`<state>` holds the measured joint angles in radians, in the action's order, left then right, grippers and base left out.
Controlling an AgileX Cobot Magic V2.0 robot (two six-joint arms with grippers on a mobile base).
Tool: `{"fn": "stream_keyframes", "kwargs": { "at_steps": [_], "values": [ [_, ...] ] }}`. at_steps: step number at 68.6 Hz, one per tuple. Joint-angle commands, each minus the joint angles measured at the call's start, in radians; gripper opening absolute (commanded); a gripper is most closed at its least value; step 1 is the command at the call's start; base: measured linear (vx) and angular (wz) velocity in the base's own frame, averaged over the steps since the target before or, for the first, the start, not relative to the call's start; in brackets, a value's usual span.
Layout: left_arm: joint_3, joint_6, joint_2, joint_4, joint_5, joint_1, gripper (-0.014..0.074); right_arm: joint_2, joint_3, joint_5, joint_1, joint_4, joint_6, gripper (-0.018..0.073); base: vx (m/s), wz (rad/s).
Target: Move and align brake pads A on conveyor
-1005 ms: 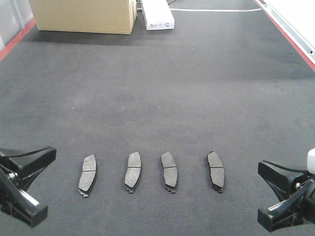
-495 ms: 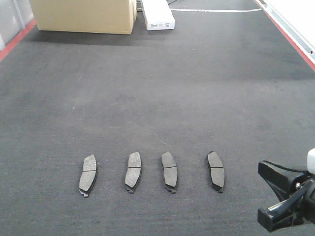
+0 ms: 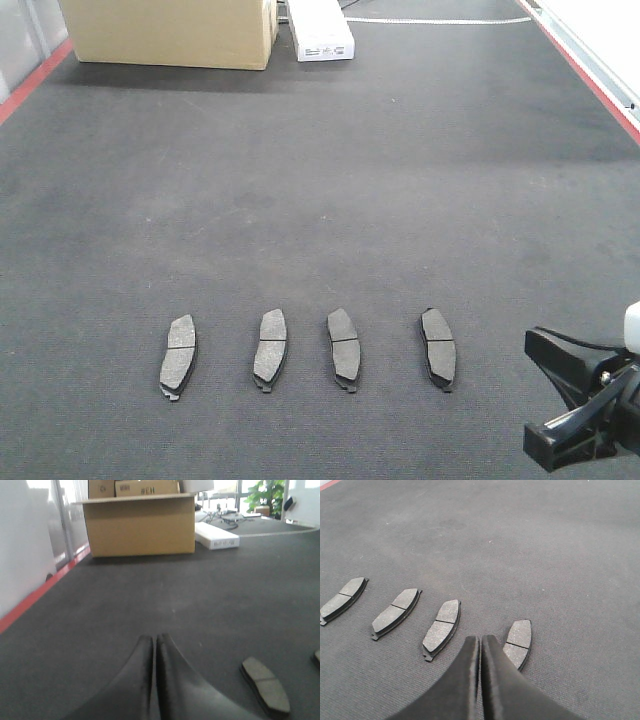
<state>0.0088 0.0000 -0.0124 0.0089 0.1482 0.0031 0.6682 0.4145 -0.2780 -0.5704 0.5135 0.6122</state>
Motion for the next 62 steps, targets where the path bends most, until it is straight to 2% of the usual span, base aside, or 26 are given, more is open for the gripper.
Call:
{"fn": "stream_keyframes", "kwargs": {
  "at_steps": [1,62],
  "values": [
    [0.008,0.0,-0.013,-0.009,-0.113,0.002,-0.0006,-0.002,0.025,0.06,0.003,0.019,-0.008,-0.001,0.0,0.0],
    [0.006,0.0,-0.013,-0.009,-0.103,0.002,-0.0006,-0.002,0.025,0.057,0.003,0.017,-0.009,-0.001,0.0,0.0]
  ]
}}
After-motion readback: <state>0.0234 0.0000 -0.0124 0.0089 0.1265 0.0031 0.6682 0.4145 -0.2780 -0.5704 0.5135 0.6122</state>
